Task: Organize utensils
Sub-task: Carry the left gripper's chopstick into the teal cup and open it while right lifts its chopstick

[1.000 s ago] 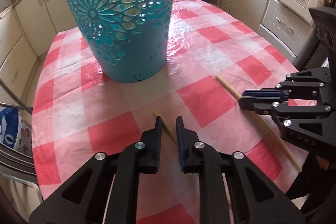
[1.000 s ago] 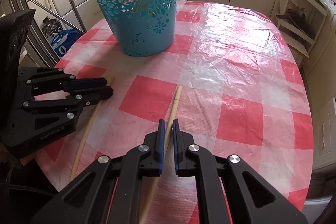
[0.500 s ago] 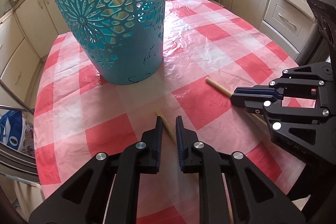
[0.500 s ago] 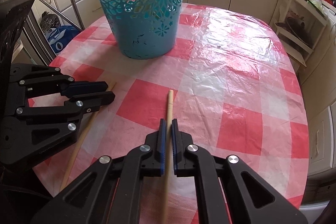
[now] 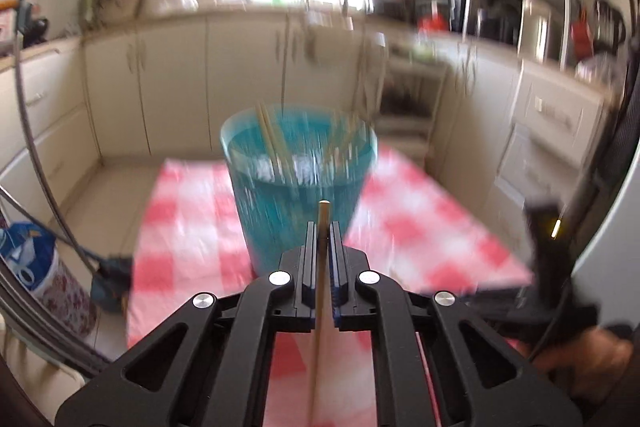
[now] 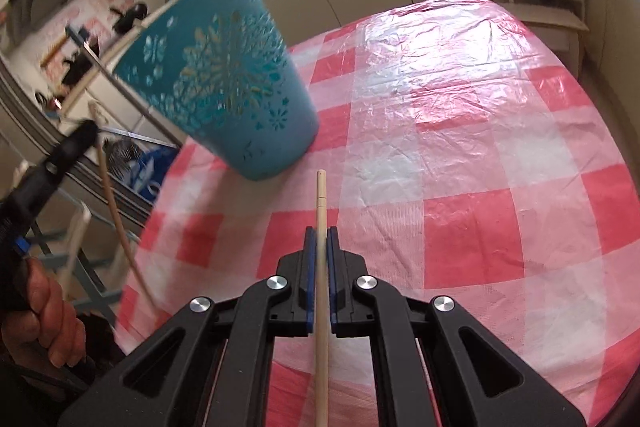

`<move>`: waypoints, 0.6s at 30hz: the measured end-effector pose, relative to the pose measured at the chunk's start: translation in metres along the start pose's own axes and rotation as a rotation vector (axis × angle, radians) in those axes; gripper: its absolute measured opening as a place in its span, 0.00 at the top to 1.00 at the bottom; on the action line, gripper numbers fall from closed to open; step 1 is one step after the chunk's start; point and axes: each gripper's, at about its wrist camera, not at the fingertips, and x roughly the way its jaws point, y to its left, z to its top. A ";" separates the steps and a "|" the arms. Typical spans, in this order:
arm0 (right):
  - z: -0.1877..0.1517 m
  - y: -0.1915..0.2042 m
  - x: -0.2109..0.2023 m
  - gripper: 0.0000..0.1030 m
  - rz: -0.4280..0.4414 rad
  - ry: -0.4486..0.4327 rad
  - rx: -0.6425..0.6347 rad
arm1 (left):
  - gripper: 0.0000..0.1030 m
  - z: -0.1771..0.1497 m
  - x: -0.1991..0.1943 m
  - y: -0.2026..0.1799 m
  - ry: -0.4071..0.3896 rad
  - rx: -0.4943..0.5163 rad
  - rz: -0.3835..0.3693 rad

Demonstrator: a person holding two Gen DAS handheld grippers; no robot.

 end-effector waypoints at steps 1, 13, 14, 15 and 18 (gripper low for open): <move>0.000 -0.002 -0.003 0.94 0.019 -0.012 0.024 | 0.95 0.008 -0.007 0.000 -0.046 -0.007 0.003; 0.004 -0.002 -0.005 0.94 0.039 -0.030 0.033 | 0.95 0.027 -0.019 0.004 -0.098 -0.056 0.011; 0.004 -0.001 -0.005 0.94 0.039 -0.032 0.029 | 0.95 0.027 -0.020 0.006 -0.097 -0.071 0.002; 0.004 -0.001 -0.006 0.94 0.040 -0.033 0.027 | 0.95 0.028 -0.018 0.010 -0.098 -0.079 -0.003; 0.004 0.001 -0.006 0.94 0.040 -0.034 0.022 | 0.95 0.036 -0.024 0.012 -0.116 -0.091 -0.023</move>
